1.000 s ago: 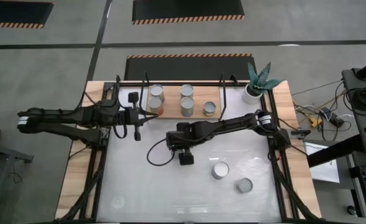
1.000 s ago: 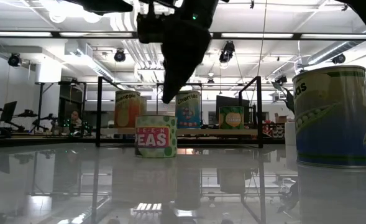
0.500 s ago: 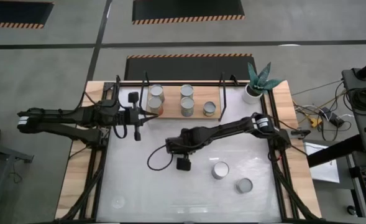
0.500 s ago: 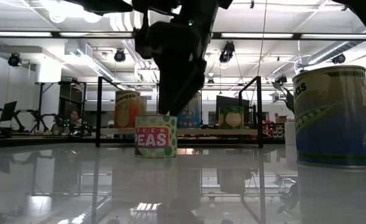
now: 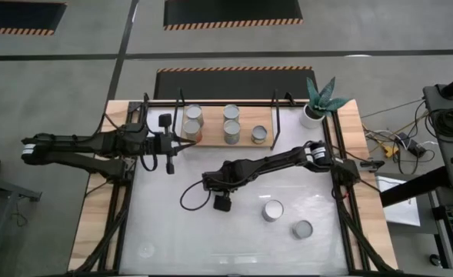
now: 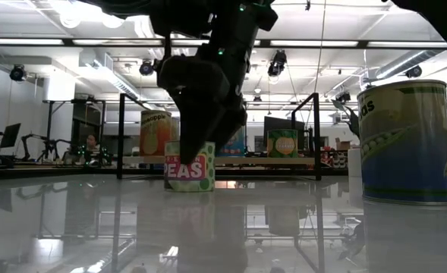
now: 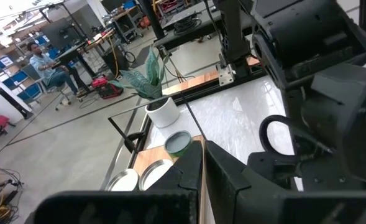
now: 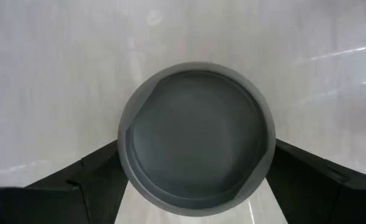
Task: Pick and place cans onto a shelf
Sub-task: Put the canned green peas on the shelf
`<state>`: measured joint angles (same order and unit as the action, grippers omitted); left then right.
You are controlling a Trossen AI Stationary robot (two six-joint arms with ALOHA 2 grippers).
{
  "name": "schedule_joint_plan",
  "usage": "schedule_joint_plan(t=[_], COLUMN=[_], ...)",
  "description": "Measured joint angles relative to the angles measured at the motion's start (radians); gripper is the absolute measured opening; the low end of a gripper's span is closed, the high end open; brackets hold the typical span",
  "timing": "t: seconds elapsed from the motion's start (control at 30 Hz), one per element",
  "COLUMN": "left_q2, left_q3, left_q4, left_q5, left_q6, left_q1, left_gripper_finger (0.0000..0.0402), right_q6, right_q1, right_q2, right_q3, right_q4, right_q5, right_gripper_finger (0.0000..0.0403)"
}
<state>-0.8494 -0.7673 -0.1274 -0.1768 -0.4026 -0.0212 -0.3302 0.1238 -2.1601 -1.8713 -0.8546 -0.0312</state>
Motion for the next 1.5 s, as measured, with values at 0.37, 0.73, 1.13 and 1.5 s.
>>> schedule_joint_plan(t=[0.37, 0.73, 1.13, 1.5], left_q2=[0.0, 0.0, 0.0, 0.0], left_q3=[0.0, 0.0, 0.0, 0.0], left_q4=[0.0, 0.0, 0.003, 0.007], left_q5=[0.0, 0.0, 0.0, 0.0], left_q6=[0.0, 0.0, 0.004, 0.004], left_q1=[0.0, 0.0, 0.0, 0.0], left_gripper_finger=[0.0, 0.0, 0.0, 0.0], right_q6=[0.039, 0.128, 0.487, 0.412], right_q1=[-0.002, -0.004, -0.074, -0.22], right_q2=[0.002, 0.011, 0.187, 0.398], right_q3=[-0.001, -0.002, -0.078, 0.022], right_q4=[-0.001, -0.02, -0.381, -0.294], right_q5=[-0.018, -0.022, -0.022, -0.02], right_gripper_finger=[0.0312, 0.0275, 0.0296, 0.0278])
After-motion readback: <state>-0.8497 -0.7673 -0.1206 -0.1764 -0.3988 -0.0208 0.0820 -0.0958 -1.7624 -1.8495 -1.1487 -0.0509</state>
